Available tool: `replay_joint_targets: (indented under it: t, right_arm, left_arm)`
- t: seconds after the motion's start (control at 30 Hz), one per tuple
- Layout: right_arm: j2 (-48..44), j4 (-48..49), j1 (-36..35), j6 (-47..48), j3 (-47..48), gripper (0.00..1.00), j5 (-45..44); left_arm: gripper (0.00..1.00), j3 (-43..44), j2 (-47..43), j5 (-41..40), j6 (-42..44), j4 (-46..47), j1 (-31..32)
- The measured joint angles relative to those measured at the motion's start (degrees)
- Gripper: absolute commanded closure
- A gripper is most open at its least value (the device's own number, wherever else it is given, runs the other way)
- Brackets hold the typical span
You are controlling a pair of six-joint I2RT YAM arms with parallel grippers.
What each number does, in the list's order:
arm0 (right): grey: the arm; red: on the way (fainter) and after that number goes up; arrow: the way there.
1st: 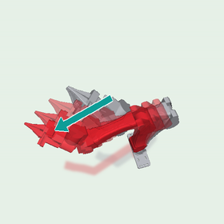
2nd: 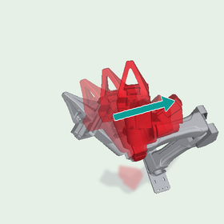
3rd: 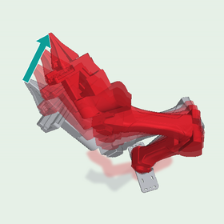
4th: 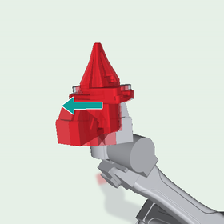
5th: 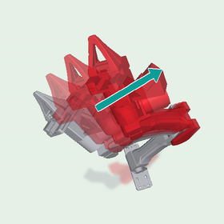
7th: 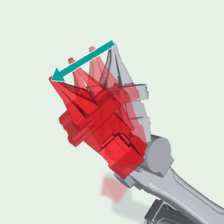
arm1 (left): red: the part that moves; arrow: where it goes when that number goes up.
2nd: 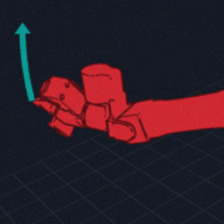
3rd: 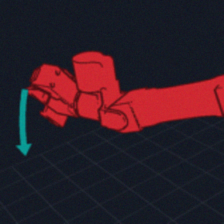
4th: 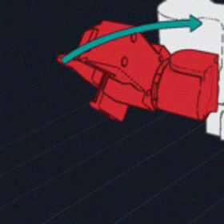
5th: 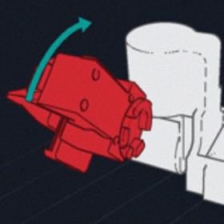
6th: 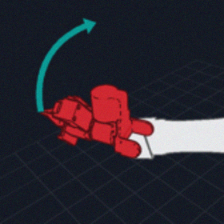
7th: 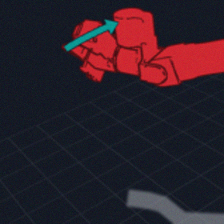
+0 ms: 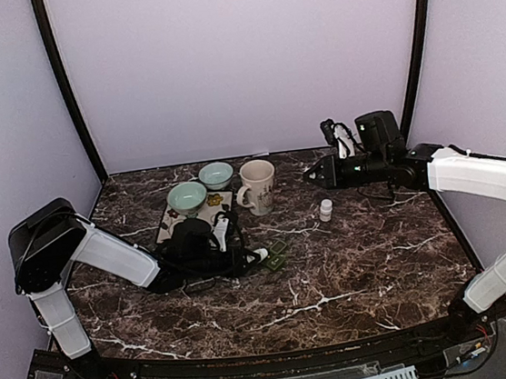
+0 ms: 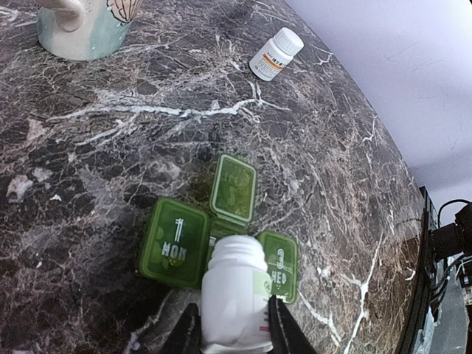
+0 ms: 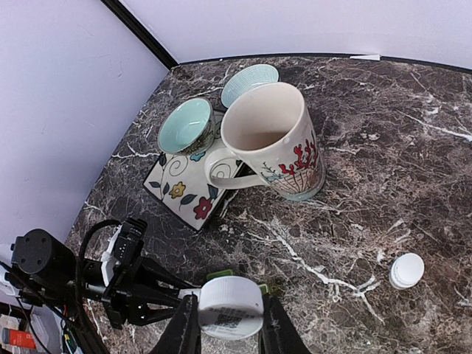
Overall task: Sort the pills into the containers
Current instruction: Pour the pill into the compartment of the pill container.
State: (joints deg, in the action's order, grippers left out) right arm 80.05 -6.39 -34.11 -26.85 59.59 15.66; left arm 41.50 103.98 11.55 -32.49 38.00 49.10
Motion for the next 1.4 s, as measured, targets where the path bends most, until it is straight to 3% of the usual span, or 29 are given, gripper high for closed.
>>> replay_joint_targets:
  t: [0.73,1.4]
  right_arm:
    - [0.15,0.00,0.00,0.00,0.00,1.00,0.24]
    - [0.55,1.49,-0.48,0.02,0.00,1.00,4.92]
  left_arm:
    - [1.00,-0.66,-1.57,-0.94,0.31,0.02,0.46]
    - [1.00,-10.54,-3.17,5.01,-6.01,18.84,-0.20]
